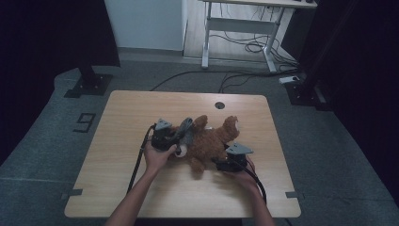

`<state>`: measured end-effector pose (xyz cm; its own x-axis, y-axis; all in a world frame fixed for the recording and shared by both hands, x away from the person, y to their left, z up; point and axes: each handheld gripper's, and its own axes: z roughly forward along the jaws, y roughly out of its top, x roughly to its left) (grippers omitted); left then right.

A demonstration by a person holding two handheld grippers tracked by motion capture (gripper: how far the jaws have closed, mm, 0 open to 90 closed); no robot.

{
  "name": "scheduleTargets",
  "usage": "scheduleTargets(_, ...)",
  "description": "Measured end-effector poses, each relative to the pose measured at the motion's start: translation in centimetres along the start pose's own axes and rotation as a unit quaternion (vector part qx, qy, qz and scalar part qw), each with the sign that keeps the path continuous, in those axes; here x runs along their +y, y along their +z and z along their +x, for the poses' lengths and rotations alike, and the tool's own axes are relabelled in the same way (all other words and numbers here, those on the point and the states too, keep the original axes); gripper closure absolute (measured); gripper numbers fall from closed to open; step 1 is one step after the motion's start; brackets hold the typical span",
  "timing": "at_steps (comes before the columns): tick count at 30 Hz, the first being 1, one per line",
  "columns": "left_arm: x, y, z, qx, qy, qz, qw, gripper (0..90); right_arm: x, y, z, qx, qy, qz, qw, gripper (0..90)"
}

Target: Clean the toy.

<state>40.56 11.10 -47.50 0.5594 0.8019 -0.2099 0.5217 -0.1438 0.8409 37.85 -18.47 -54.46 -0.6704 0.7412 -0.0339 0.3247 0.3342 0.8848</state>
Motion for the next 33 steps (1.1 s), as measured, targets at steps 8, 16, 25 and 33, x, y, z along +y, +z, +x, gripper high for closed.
scheduleTargets(8, -1.8, -1.2, -1.2, 0.004, 0.020, -0.023, 0.9995, 77.4, -0.5, -2.1, -0.3, 0.000, 0.044, 0.008, 0.9990, 15.0)
scheduleTargets(16, -3.4, -2.6, -1.6, -0.022, 0.003, -0.045, 0.9987, 77.3, 1.8, -4.0, -0.6, 0.019, 0.119, -0.039, 0.9920, 11.3)
scheduleTargets(25, -3.9, -3.0, -1.5, -0.034, -0.007, -0.050, 0.9981, 77.3, 2.4, -2.8, -1.1, 0.009, 0.186, -0.066, 0.9803, 9.6)
scheduleTargets(33, -4.2, -3.3, -1.5, -0.041, -0.015, -0.056, 0.9975, 77.0, 3.9, -3.1, -2.8, 0.002, 0.214, -0.097, 0.9720, 31.9)
